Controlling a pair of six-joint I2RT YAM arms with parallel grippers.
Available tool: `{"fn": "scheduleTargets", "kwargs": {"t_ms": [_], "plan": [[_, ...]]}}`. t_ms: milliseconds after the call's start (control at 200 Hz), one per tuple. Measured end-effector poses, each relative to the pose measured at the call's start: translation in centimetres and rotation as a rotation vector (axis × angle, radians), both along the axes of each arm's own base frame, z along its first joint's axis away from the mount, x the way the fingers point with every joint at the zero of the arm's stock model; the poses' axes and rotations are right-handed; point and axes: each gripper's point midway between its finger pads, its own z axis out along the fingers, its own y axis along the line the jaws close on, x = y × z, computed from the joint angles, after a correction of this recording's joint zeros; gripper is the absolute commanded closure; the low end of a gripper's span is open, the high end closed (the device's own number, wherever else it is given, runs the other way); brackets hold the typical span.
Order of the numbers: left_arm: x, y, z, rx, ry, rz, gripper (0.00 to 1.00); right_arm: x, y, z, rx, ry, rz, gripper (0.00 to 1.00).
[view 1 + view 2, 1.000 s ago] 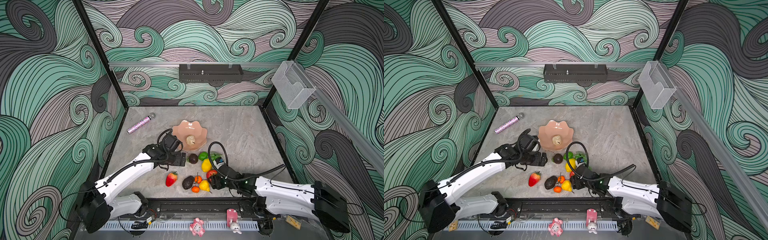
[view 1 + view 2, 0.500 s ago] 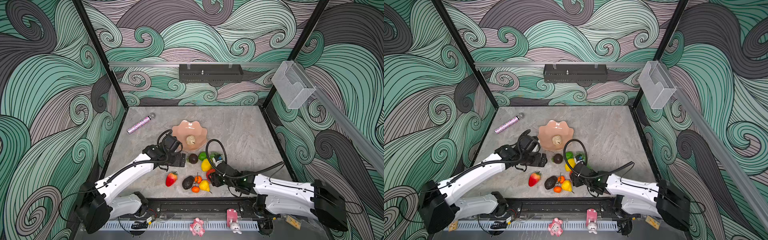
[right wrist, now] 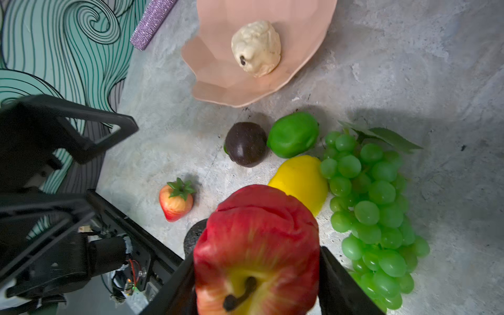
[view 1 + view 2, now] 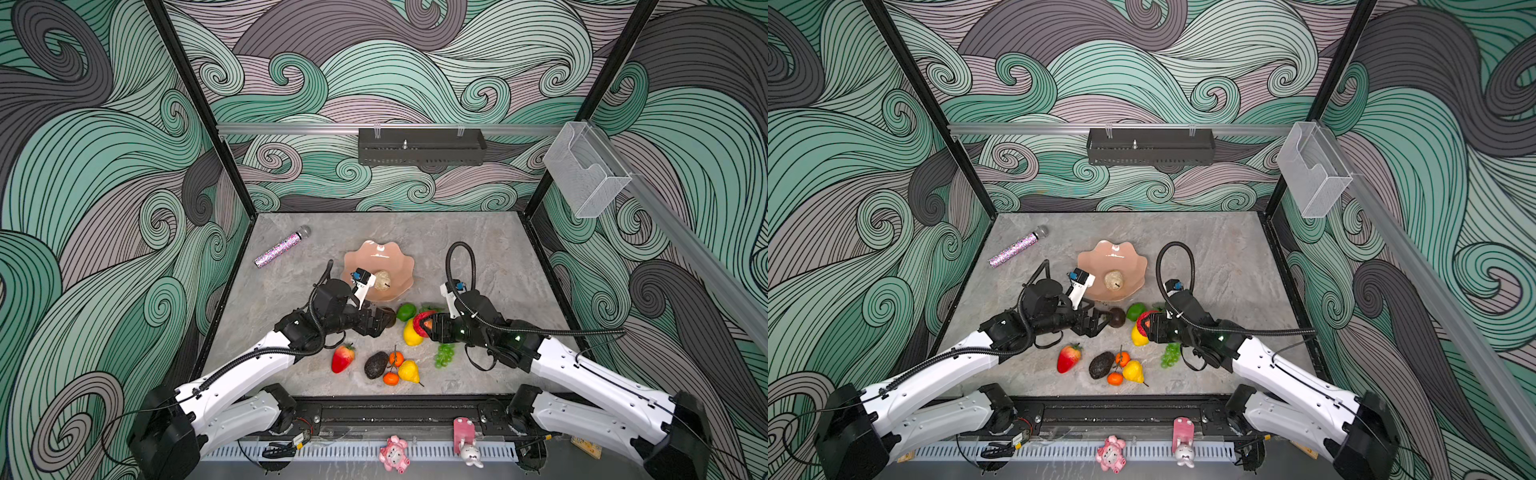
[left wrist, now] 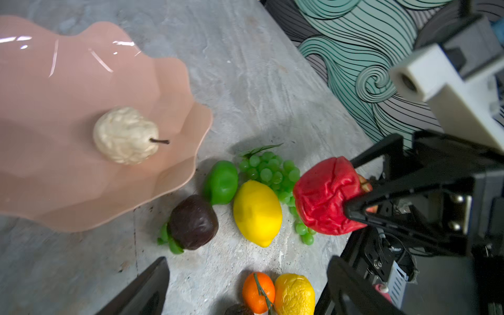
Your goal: Place and organize the fake fruits in the fruit bowl
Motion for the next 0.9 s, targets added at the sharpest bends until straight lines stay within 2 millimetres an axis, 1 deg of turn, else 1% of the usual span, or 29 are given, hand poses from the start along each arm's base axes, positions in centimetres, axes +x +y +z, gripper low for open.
{"fn": "scheduleTargets", "kwargs": {"t_ms": [170,245,375,500,575,615,705,836,901], "plan": [[0.6,-2.3,1.8,-0.058,-0.172,-0.11,0.09,0.4,1.5,2.6,0.05,0.005,0.047,0.4],[0.1,-3.4,2.1,-0.065,-0.238,-0.179,0.09,0.6,2.1,3.4,0.057,0.001,0.068,0.4],[-1.5,-4.7,2.3,-0.059,-0.333,-0.287,0.09,0.8,2.8,4.1,0.06,-0.003,0.094,0.4],[-2.1,-5.4,2.8,-0.061,-0.392,-0.338,0.09,0.7,3.3,4.4,0.062,-0.001,0.121,0.4],[-2.4,-5.7,2.5,-0.052,-0.402,-0.362,0.09,0.5,3.3,4.4,0.064,0.007,0.132,0.4],[-2.5,-5.8,2.2,-0.045,-0.401,-0.369,0.11,0.4,3.4,4.3,0.066,0.011,0.138,0.41],[-2.6,-6.2,1.6,-0.032,-0.4,-0.386,0.2,0.0,3.8,4.3,0.072,0.021,0.155,0.41],[-2.7,-6.4,0.9,-0.017,-0.395,-0.401,0.23,-0.6,4.6,4.3,0.076,0.031,0.187,0.41],[-2.8,-6.5,1.0,-0.019,-0.399,-0.406,0.29,-0.8,5.1,4.5,0.08,0.03,0.202,0.41]]}}
